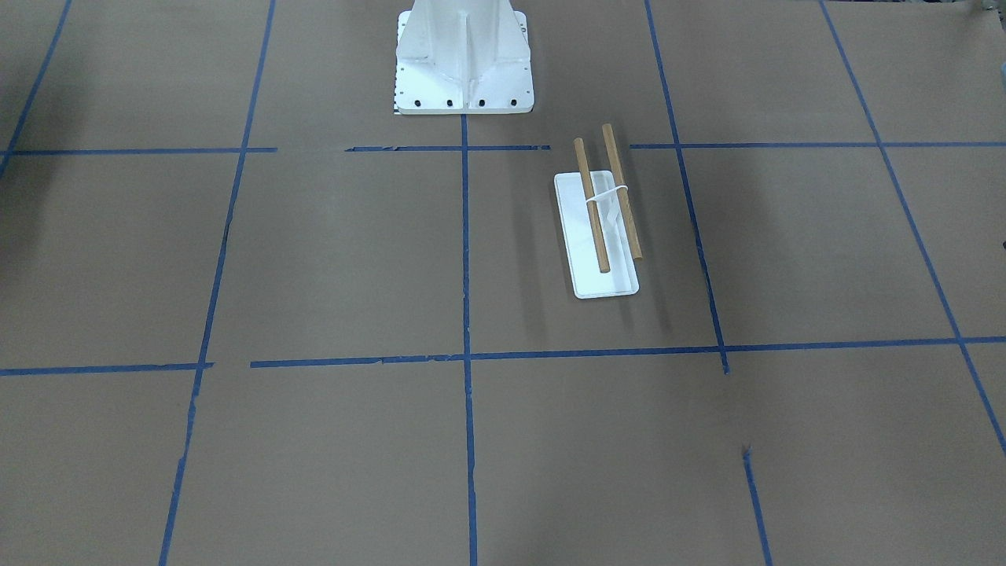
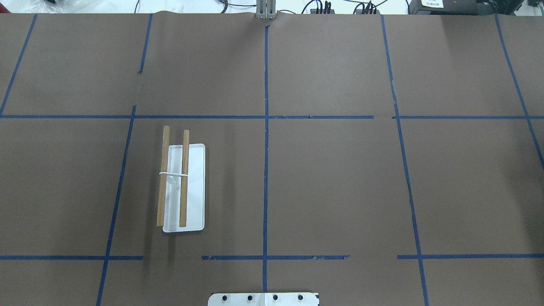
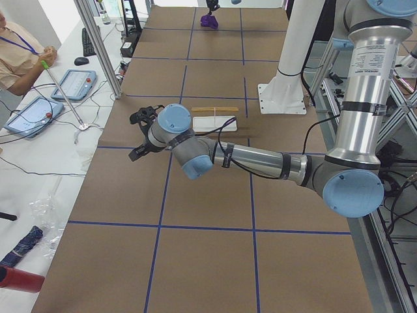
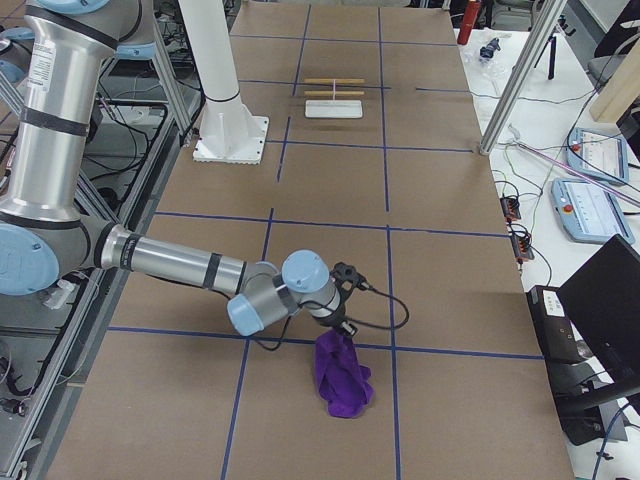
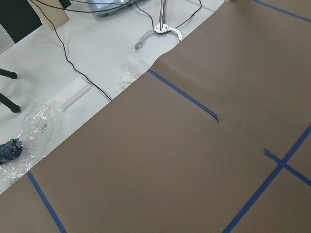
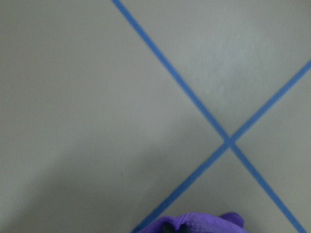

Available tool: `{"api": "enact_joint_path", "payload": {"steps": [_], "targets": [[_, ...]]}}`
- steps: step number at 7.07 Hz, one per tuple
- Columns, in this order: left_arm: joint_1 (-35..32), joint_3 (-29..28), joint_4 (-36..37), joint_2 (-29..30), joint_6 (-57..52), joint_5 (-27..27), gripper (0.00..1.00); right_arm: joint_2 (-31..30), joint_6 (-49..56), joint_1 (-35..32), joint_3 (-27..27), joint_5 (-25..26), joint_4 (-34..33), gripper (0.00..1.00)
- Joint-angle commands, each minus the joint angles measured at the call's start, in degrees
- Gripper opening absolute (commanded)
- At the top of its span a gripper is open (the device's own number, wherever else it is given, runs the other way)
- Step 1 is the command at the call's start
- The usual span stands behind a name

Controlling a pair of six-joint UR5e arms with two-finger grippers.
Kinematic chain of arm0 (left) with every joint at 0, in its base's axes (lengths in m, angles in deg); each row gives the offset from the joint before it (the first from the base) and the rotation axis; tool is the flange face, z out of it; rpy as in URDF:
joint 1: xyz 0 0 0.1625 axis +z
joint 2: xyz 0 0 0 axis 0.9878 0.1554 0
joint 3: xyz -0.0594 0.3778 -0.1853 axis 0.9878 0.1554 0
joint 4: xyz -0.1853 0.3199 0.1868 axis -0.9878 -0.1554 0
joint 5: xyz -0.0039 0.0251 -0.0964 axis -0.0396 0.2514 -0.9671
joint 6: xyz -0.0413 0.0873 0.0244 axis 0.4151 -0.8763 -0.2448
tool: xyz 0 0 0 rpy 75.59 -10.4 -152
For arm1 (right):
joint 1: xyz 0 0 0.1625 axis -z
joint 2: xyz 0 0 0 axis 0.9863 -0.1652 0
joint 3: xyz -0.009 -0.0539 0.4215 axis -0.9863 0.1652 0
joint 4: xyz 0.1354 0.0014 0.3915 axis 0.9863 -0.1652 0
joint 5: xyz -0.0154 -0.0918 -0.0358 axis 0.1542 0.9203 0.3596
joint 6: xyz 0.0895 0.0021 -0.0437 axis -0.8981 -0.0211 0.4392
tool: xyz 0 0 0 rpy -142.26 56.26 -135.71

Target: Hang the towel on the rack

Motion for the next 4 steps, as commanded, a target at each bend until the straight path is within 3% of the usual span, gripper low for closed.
{"api": "enact_joint_path", "payload": {"steps": [1, 2, 4], "targets": [[1.6, 0.9, -1.4, 0.2, 6.9, -0.3, 1.00, 10.8, -9.3, 0.3, -13.4, -5.6, -20.1, 0.00], [4.7, 1.4, -1.2, 1.5, 14.7, 0.1, 1.00, 15.7, -15.2, 0.7, -14.4, -9.2, -21.4, 0.00], [11.3, 2.5, 2.8, 9.1, 37.2, 0.2, 1.00, 22.8, -32.7, 7.1, -16.8, -9.5, -21.5, 0.00]]}}
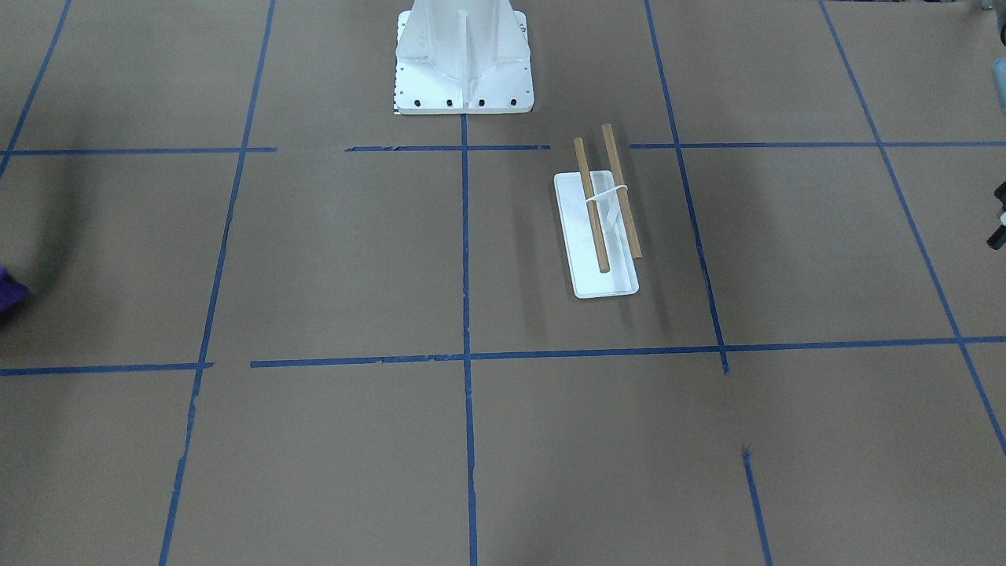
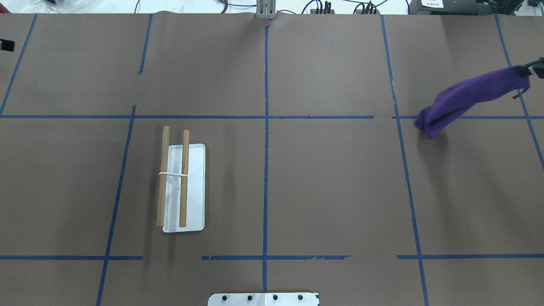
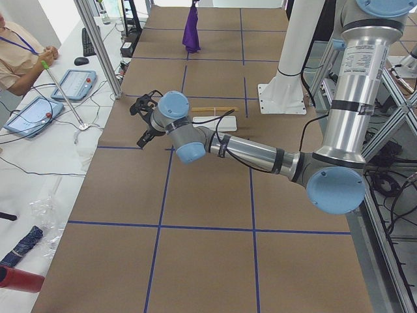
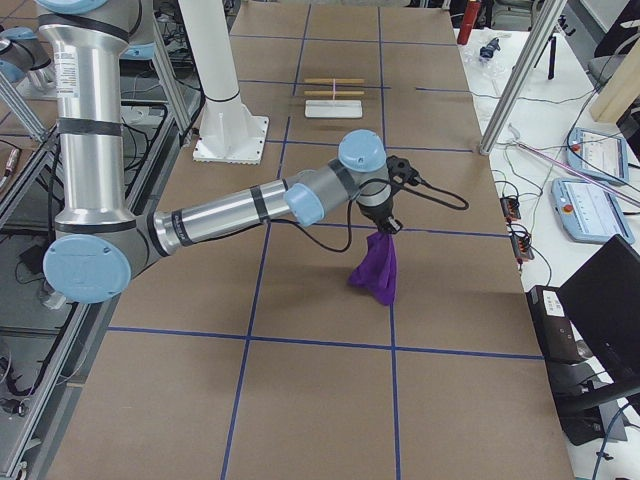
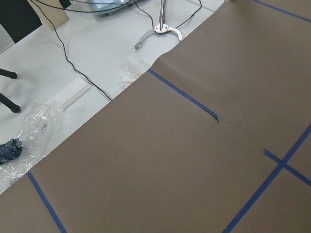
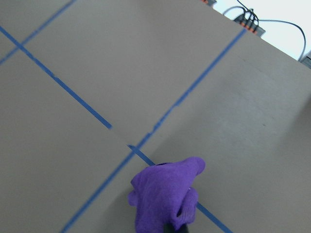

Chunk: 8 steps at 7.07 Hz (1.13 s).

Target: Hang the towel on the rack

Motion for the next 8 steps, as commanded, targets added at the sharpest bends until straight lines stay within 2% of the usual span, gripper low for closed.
{"api": "enact_joint_path", "payload": {"steps": [1, 3, 4, 6, 7, 8], "targets": [[7.2, 2.9, 7.6, 8.8, 20.7, 0.7, 1.00, 8.0, -16.4, 7.5, -2.7, 0.0, -0.6, 0.00], [17.0, 6.9, 21.4, 18.5, 37.4, 9.8, 1.00, 16.4, -27.4, 16.4, -2.7, 1.3, -0.6, 0.00], [20.6, 7.5, 26.4, 21.7, 41.5, 13.7, 0.99, 20.4, -33.7, 20.6, -3.0, 3.7, -0.6, 0.00], [25.0, 7.3, 26.7, 22.0, 52.0, 15.3, 0.76, 26.6, -33.0, 28.4, -3.1, 11.8, -0.5, 0.00], [27.2, 7.4, 26.7, 22.0, 57.4, 17.6, 0.72, 29.4, -32.8, 32.2, -3.4, 15.4, -0.5, 0.00], [30.0, 7.5, 26.8, 22.0, 61.5, 20.4, 0.71, 29.7, -31.8, 35.0, -4.9, 19.8, -0.5, 0.00]]}}
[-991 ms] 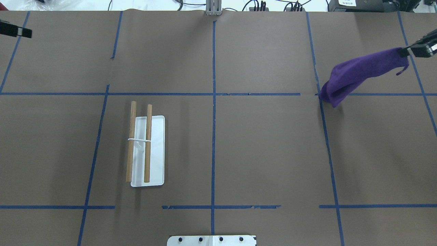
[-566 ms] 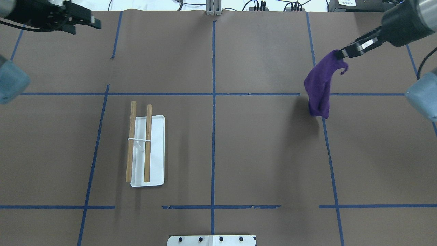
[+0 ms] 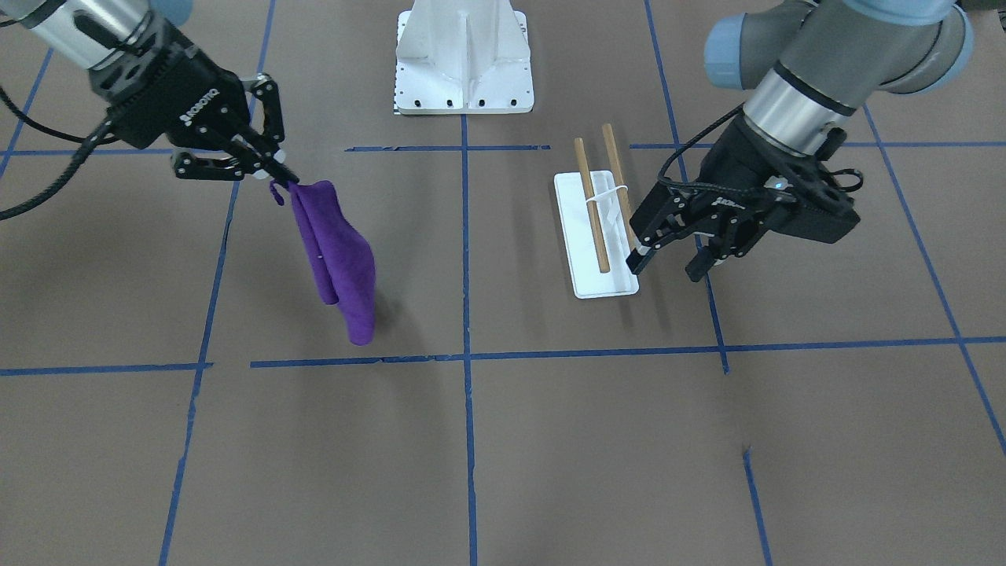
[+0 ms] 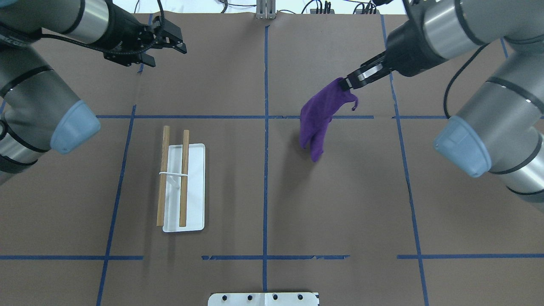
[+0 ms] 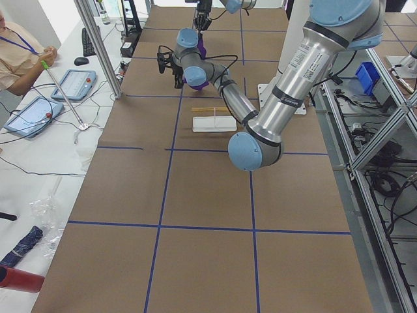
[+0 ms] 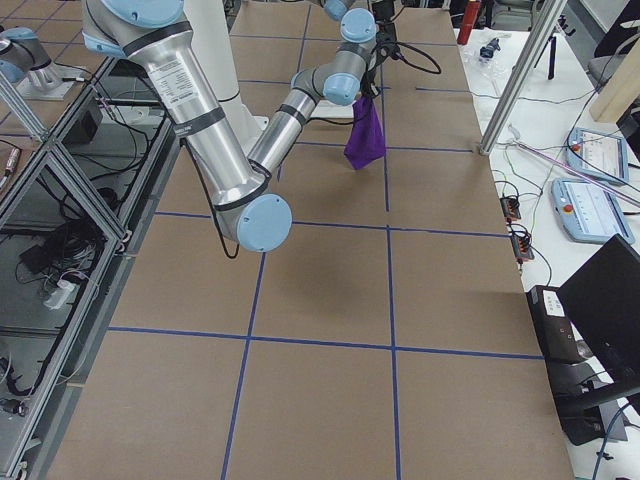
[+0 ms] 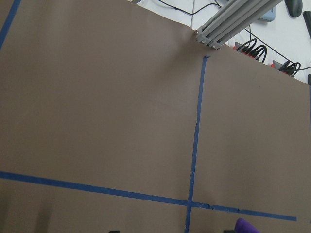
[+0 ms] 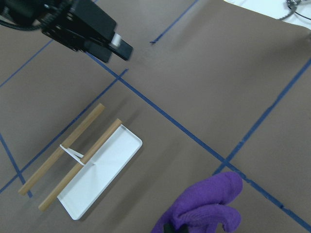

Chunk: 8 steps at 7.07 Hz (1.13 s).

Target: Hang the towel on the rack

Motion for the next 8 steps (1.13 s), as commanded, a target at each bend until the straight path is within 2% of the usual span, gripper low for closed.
{"api": "enact_joint_path", "payload": {"steps": [1, 4, 5, 8], "targets": [[5.2, 0.0, 0.1, 0.5, 10.4, 3.1, 0.71, 1.3, 7.2, 4.8, -1.3, 5.8, 0.0, 0.00], [11.8, -2.3, 1.8, 6.4, 19.3, 6.6, 0.71, 1.5, 9.5, 6.6, -1.4, 6.1, 0.0, 0.00], [12.8, -3.0, 3.6, 8.2, 20.3, 6.7, 0.68, 1.5, 10.1, 7.1, -1.5, 6.4, 0.0, 0.00], [13.5, -2.9, 4.0, 8.6, 20.3, 6.6, 0.67, 1.5, 10.5, 7.9, -1.5, 6.9, 0.0, 0.00]]}}
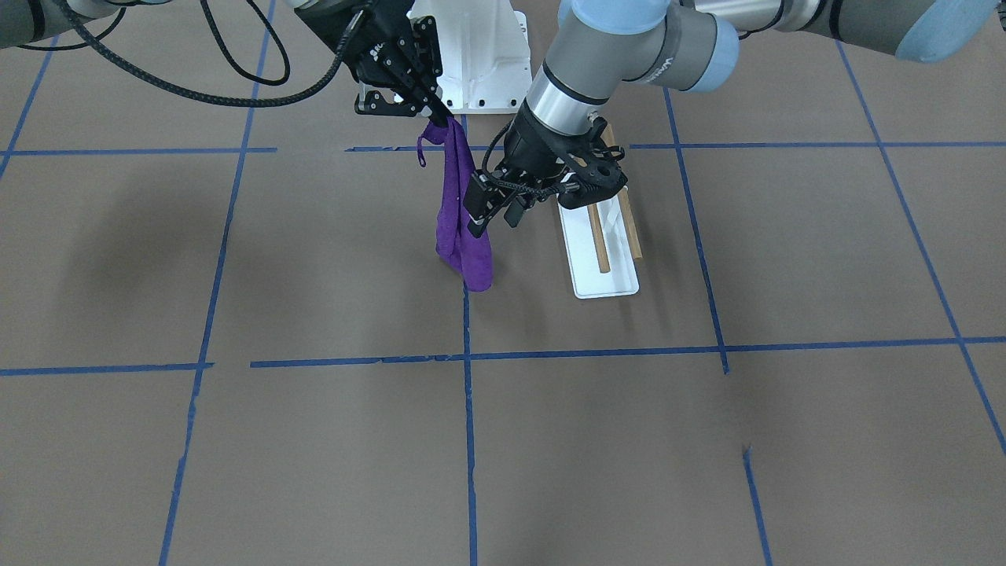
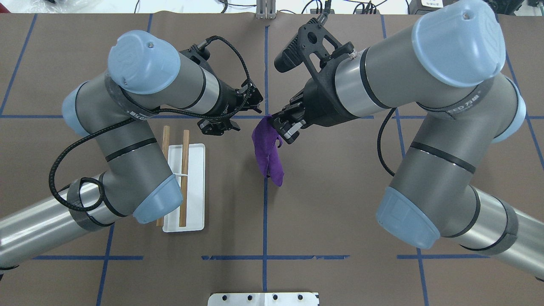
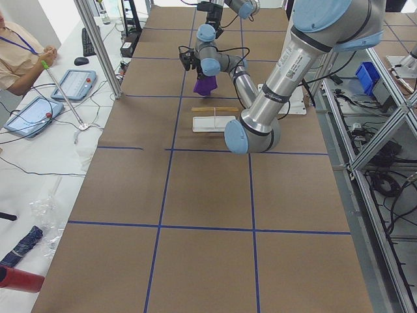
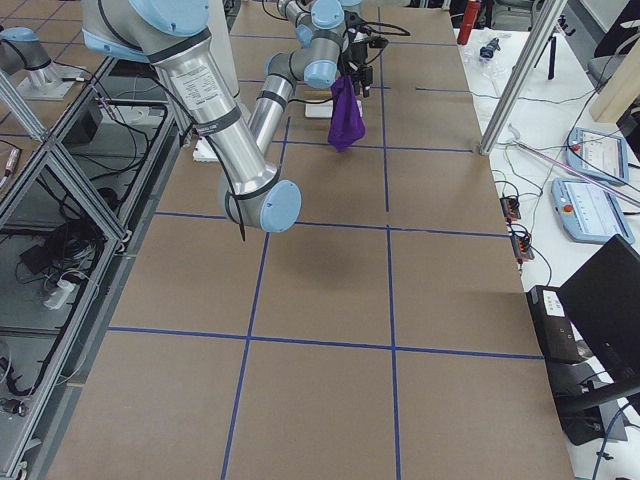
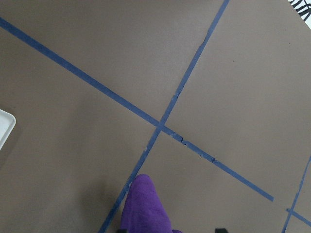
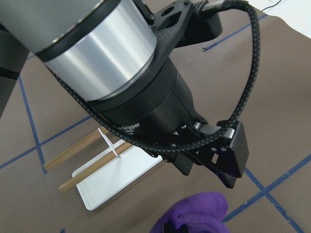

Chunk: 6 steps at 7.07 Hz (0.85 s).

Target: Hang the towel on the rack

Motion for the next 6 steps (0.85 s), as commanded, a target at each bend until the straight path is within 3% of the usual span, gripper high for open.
{"api": "enact_joint_path", "payload": {"steps": [1, 2, 3, 6], "targets": [[1.1, -0.1, 0.0, 0.6, 0.1, 0.0, 0.60, 0.1, 0.1, 0.2, 0.0, 0.1, 0.0, 0.00], [1.2, 0.0, 0.1, 0.6, 0.1, 0.0, 0.37, -0.1, 0.1, 0.2, -0.4, 0.1, 0.0, 0.00], [1.4, 0.1, 0.0, 0.1, -0.2, 0.0, 0.06, -0.3, 0.1, 0.2, -0.6, 0.1, 0.0, 0.00], [1.4, 0.8, 0.1, 0.0, -0.1, 0.1, 0.02, -0.6, 0.0, 0.1, -0.9, 0.1, 0.0, 0.00]]}}
